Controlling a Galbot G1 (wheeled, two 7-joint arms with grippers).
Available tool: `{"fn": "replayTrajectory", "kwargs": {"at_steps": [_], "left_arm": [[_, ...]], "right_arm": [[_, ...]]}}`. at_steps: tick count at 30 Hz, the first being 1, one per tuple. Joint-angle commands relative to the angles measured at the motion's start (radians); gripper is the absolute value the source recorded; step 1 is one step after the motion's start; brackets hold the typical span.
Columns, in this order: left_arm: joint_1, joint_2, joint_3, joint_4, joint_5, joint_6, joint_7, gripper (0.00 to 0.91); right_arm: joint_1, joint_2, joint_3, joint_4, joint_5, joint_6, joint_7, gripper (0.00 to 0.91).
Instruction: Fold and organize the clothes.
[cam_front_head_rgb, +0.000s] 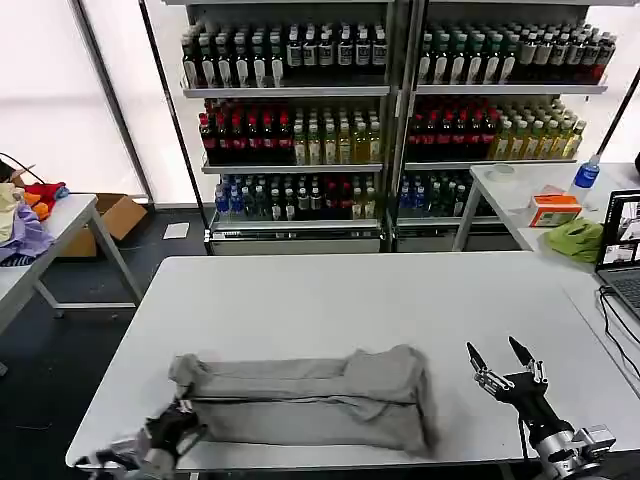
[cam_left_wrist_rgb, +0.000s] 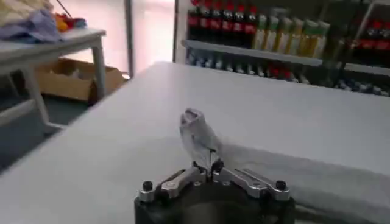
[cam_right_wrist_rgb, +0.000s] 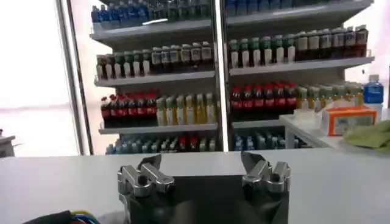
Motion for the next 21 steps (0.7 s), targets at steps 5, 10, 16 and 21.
{"fn": "replayTrajectory", "kwargs": {"at_steps": [5, 10, 16, 21], "left_arm": [[-0.042, 0.476, -0.535, 0.215, -0.2, 0.048, 0.237, 0.04], [-0.037, 0.435, -0.406, -0.002, -0.272, 0.047, 0.183, 0.04], [-0.037, 0.279, -0.056, -0.228, -0.24, 0.019, 0.1, 0.04], [-0.045, 0.204, 0.191, -0.232, -0.138, -0.06, 0.062, 0.03]], "right_arm": [[0.036, -0.012, -0.02, 0.011, 0.004, -0.017, 0.006, 0.907], [0.027, -0.011, -0.015, 0.016, 0.004, -0.016, 0.007, 0.907], [0.002, 0.0, -0.008, 0.016, 0.0, -0.008, 0.003, 0.907], [-0.017, 0.003, -0.006, 0.013, -0.002, 0.0, -0.001, 0.907]]}}
